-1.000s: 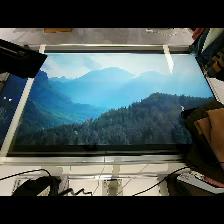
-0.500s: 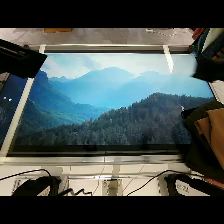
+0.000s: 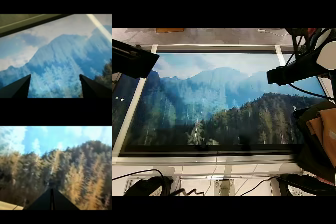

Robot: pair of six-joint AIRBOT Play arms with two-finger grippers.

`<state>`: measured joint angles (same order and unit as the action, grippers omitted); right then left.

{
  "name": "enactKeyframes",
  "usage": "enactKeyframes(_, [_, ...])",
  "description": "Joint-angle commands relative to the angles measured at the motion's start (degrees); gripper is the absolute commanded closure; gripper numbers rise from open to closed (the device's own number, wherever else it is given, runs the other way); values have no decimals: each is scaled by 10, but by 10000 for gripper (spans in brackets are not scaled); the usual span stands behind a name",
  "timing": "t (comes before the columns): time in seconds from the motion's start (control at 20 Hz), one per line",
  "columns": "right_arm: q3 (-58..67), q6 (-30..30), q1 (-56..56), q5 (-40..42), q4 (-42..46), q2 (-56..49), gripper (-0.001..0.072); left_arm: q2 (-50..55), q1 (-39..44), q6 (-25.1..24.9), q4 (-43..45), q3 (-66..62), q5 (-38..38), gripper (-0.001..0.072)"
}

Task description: Fold the clothes and pants, and hang the long-sleeved shirts on hangers.

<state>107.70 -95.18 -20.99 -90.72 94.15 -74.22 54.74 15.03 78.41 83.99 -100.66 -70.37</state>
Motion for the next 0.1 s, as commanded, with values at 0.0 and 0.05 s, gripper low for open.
enactKeyframes(0.0, [0, -2, -11, 3, -32, -1, 683, 0, 0, 0, 0, 0, 0, 10])
enactKeyframes(0.05, [0, -2, -11, 3, -31, -1, 683, 0, 0, 0, 0, 0, 0, 11])
